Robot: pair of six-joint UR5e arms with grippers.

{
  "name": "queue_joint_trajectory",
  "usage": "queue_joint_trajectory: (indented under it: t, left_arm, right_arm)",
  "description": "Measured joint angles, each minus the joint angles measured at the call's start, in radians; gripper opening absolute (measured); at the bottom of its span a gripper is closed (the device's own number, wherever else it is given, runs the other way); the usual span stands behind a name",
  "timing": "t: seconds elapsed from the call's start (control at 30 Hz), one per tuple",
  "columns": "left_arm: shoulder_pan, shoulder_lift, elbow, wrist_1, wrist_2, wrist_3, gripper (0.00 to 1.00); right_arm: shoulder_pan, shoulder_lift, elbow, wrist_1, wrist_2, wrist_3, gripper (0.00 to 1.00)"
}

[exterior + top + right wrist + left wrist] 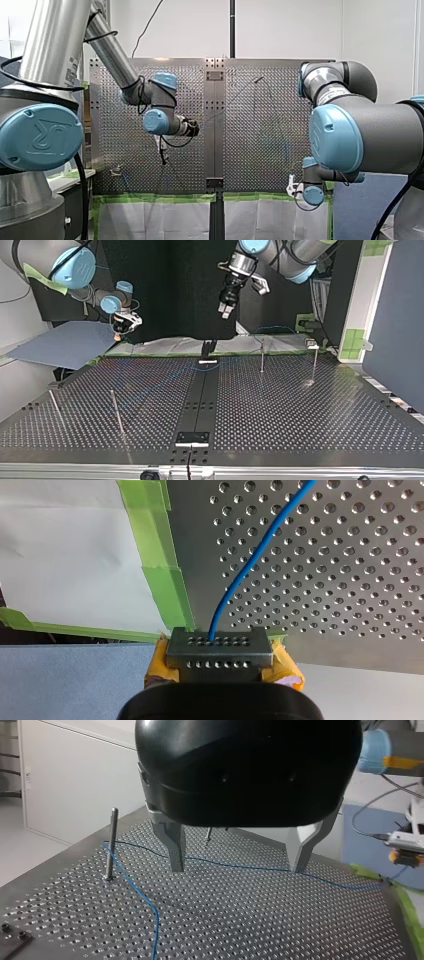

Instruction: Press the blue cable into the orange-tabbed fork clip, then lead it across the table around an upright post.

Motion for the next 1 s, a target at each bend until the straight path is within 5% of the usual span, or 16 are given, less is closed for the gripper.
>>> queue_joint_trajectory:
  t: [0.7, 1.0]
  left_arm:
    - [0.034, -0.001, -0.199, 0.198, -0.017, 0.073, 1.00]
    - [0.035, -0.001, -0.239, 0.239, -0.008, 0.074, 1.00]
  right_arm:
    - [0.004, 0.000, -0.005, 0.002, -0.007, 0.005, 0.00]
    - [0.010, 0.001, -0.006, 0.003, -0.007, -0.013, 0.00]
